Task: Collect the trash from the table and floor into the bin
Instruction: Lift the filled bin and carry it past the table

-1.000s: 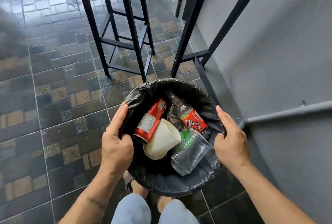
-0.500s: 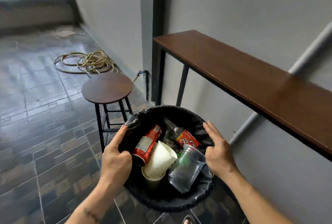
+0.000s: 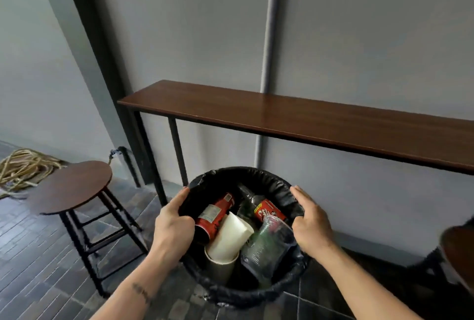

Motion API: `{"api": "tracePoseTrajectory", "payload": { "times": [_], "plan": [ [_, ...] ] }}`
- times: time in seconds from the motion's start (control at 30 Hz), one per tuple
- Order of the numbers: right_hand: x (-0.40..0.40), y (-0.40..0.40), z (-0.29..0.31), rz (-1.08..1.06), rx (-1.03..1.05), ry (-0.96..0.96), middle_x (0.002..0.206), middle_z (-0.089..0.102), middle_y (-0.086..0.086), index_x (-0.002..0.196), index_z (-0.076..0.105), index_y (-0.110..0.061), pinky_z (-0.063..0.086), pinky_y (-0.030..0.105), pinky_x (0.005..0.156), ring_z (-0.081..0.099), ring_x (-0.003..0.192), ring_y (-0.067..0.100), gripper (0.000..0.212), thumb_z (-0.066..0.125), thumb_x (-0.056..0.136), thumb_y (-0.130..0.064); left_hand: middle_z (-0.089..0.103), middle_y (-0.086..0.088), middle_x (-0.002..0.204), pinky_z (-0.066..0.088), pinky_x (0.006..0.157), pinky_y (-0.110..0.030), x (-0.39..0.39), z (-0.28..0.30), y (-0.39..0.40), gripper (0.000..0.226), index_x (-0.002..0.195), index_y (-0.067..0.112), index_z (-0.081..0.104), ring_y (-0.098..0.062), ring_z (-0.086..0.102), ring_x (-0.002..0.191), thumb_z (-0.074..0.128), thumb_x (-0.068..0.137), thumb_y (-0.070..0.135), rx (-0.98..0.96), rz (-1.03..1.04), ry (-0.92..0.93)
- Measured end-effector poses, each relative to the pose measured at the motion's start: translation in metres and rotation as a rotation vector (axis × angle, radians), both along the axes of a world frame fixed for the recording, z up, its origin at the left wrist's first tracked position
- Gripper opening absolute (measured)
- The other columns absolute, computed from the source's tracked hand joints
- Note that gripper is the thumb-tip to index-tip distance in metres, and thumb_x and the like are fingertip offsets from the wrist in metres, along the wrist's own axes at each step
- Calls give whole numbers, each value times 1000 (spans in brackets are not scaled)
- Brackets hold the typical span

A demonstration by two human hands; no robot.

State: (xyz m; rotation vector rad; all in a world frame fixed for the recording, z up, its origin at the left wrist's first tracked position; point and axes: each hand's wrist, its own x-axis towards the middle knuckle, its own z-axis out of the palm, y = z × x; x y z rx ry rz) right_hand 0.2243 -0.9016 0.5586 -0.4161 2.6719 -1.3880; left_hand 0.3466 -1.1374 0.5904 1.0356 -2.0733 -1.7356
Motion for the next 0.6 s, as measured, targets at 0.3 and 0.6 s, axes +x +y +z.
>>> {"api": "tracePoseTrajectory", "payload": {
  "times": [0.3, 0.6],
  "plan": [
    [32, 210, 35, -311, -11, -10, 161, 28, -6, 153, 36, -23, 16, 12, 106, 22, 149, 11, 76, 39, 89, 17, 74, -4, 102, 51, 43, -26, -58, 19, 185, 79, 146, 30, 54, -22, 71, 56, 36, 82, -13, 3, -340, 48],
    [75, 484, 49, -616, -40, 25, 159, 35, -3, 152, 39, -25, 34, 22, 102, 35, 142, 16, 73, 42, 90, 15, 77, 1, 93, 56, 50, -25, -96, 18, 456, 74, 133, 35, 65, -17, 74, 69, 39, 80, -8, -43, -644, 119]
  ]
}}
